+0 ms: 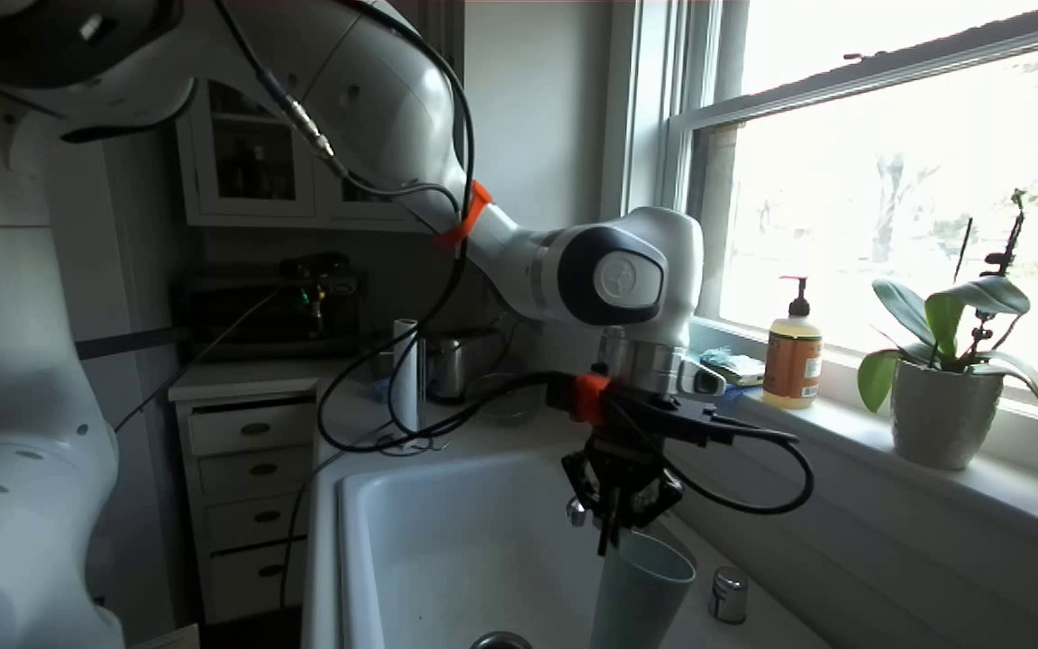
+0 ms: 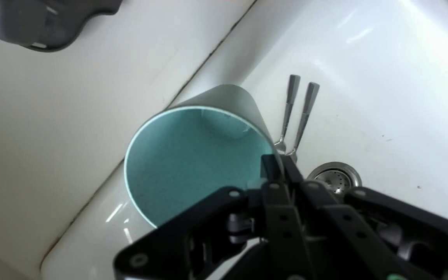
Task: Pick up the light blue cup on the counter top and put it in the sink, move the tap nozzle to the mouth of the cup and open tap using the faucet
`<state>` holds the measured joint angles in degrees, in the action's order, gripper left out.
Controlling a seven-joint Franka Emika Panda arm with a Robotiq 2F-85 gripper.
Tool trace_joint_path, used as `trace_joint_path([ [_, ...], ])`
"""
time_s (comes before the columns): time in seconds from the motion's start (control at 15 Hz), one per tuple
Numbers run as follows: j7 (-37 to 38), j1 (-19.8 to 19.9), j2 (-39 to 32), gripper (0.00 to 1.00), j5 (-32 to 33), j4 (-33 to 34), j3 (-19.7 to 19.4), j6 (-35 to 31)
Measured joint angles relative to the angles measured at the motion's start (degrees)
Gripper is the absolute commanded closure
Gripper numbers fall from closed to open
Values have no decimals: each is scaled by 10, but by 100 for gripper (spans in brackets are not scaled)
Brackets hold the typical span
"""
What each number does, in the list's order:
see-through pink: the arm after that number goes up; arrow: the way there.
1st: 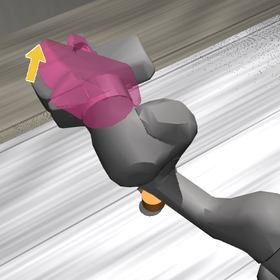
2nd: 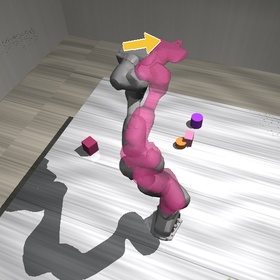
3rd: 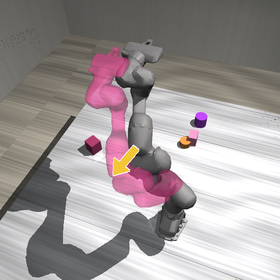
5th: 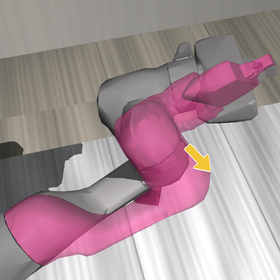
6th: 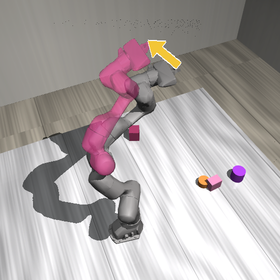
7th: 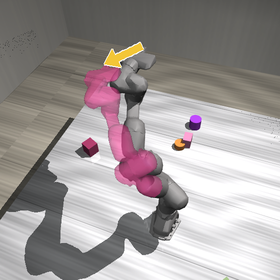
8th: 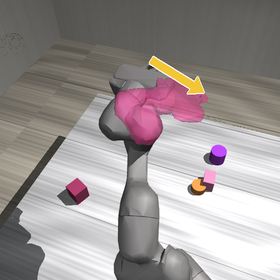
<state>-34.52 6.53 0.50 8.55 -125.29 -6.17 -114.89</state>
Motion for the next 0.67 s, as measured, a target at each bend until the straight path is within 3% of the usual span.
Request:
trace_joint_path([
  [0.33,76,-34,43,99,-9,-43,28,31],
  [0.67,134,-67,84,99,-60,-84,52,55],
])
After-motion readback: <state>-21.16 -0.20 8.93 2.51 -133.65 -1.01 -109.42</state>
